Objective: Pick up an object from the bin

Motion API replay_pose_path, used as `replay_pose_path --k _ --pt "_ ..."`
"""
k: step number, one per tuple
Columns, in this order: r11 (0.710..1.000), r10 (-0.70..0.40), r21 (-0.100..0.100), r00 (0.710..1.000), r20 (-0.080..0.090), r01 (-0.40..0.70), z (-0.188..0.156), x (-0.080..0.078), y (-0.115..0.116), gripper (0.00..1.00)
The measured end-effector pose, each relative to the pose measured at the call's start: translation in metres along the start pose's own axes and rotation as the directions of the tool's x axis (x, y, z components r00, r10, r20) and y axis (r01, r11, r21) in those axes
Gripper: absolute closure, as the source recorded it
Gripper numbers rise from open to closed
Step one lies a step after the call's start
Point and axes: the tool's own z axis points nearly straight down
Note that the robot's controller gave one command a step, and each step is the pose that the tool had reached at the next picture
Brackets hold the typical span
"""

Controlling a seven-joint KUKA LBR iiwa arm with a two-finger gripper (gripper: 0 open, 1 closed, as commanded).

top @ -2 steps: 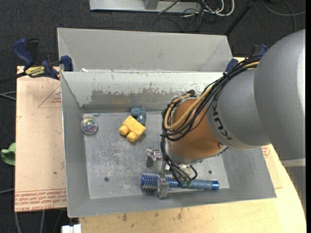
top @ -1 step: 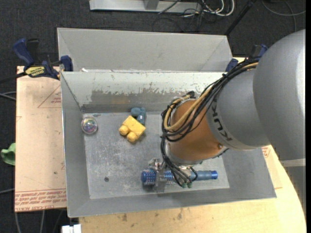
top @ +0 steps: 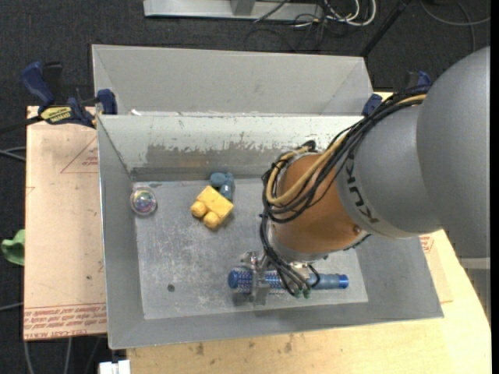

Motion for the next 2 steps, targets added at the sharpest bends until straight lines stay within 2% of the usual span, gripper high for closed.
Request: replay_pose_path --k 1,2 --pt "1.000 0.001 0.000 1.000 0.004 -0.001 -0.053 -0.001 0.000 1.00" --pt "1.000 0.001 0.000 1.000 0.002 -0.001 -0.082 -0.002 0.001 1.00"
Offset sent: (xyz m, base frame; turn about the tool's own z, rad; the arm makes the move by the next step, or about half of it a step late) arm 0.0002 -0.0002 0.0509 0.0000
